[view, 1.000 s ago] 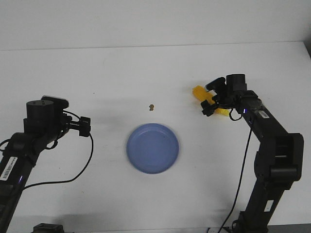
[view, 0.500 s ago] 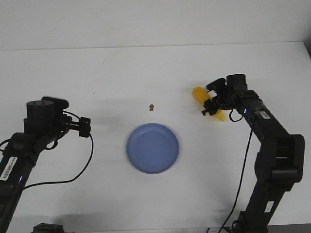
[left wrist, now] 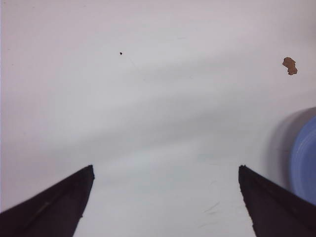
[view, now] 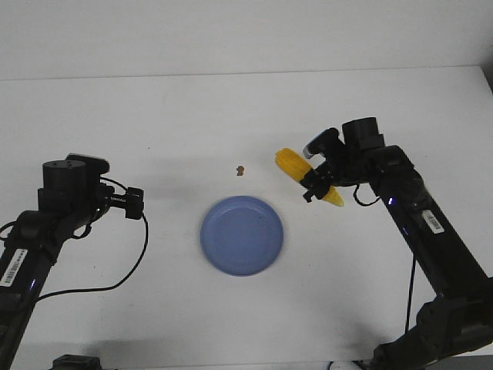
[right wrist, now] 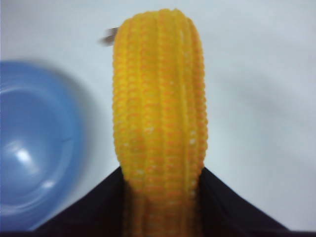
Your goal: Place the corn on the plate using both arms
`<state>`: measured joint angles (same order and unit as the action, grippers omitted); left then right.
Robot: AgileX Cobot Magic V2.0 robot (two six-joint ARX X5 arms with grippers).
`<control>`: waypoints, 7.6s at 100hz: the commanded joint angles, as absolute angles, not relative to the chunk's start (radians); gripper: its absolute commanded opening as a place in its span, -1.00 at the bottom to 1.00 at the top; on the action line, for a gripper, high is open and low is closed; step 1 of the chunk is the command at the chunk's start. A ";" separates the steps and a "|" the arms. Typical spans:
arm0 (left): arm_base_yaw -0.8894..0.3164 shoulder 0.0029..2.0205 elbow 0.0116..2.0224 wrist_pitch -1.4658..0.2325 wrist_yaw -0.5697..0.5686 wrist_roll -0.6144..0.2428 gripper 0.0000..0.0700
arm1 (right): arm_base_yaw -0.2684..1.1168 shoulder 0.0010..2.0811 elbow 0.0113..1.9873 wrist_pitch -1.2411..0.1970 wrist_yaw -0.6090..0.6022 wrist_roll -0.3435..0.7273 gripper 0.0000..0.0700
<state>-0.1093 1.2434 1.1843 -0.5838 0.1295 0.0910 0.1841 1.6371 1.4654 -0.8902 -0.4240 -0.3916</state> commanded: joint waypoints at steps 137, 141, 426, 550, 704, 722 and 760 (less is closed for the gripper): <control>-0.110 1.250 1.195 -0.576 0.131 0.090 0.70 | 0.563 1.724 1.276 -0.674 -0.314 -0.133 -0.12; -0.110 1.251 1.195 -0.576 0.131 0.090 0.70 | 0.563 1.724 1.276 -0.675 -0.313 -0.127 -0.11; -0.111 0.493 0.665 -0.351 0.094 0.007 0.66 | -0.028 0.313 0.590 -0.439 -0.153 -0.019 0.40; -0.111 0.464 0.665 -0.349 0.094 0.007 -0.98 | -0.028 0.313 0.590 -0.394 -0.155 -0.023 -0.98; -0.110 0.003 0.101 0.082 0.074 0.041 -0.98 | -0.028 0.313 0.590 -0.394 -0.155 -0.023 -0.98; -0.110 0.003 0.041 0.188 0.074 0.038 -0.98 | -0.028 0.313 0.590 -0.394 -0.155 -0.023 -0.98; -0.105 0.003 0.014 0.212 0.074 0.041 -0.98 | -0.028 0.313 0.590 -0.394 -0.155 -0.023 -0.98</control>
